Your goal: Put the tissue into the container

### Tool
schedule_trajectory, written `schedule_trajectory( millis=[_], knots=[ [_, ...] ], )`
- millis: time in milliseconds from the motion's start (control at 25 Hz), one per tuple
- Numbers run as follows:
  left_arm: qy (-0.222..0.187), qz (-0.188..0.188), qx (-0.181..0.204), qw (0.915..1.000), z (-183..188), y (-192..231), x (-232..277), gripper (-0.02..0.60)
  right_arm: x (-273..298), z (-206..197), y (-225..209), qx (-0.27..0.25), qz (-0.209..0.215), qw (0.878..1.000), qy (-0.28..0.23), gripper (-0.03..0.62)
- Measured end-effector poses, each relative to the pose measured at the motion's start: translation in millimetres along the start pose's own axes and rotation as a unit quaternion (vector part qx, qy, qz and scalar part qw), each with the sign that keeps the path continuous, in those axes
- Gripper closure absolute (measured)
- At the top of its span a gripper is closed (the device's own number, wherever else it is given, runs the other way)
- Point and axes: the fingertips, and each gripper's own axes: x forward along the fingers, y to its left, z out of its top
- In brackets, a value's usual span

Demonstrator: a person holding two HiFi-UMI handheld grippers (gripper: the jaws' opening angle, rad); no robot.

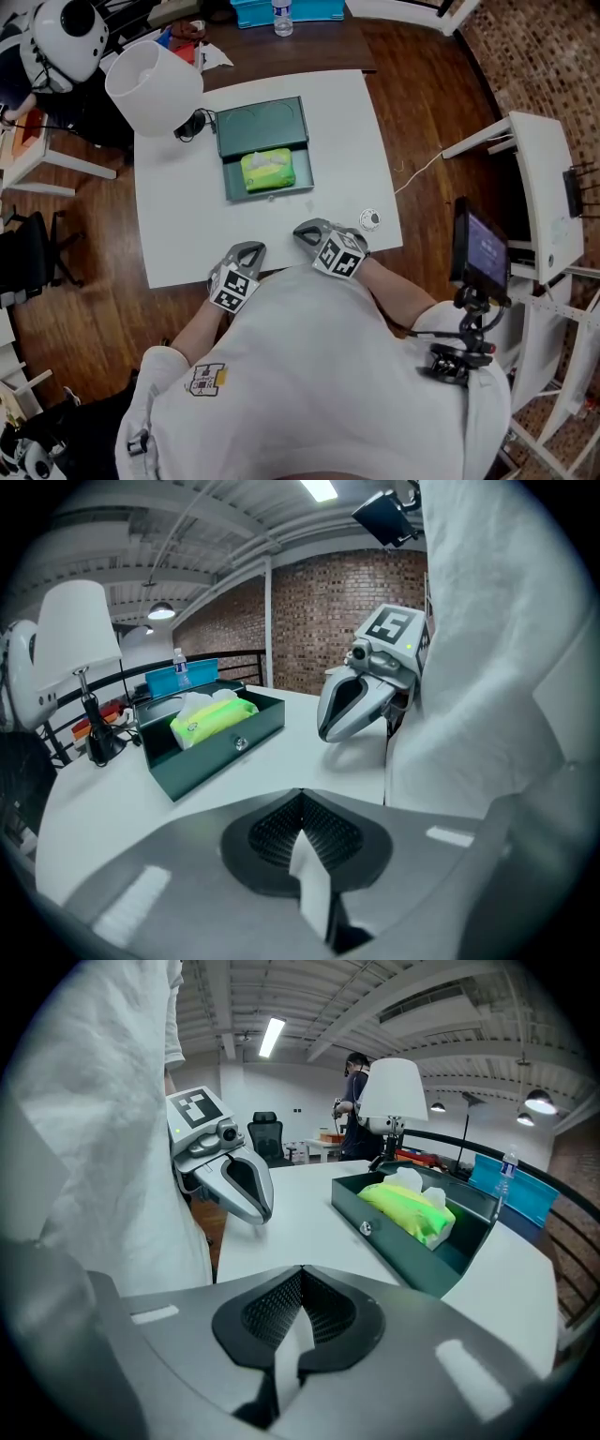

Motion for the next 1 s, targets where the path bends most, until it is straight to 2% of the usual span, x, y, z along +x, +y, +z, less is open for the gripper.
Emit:
schedule_trajectory(
  millis=[400,1000],
  knots=[
    [-0.007,0.011,0.009,0.9999,11,9,-2,0.581,-2,1,-7,-0.012,-0.005,1.000,0.007,0.595],
    [-0.011,0.024,-0.001,0.9997,12,6,-3,0.581,-6,-2,-10,-0.018,-0.010,1.000,0.006,0.595]
  ],
)
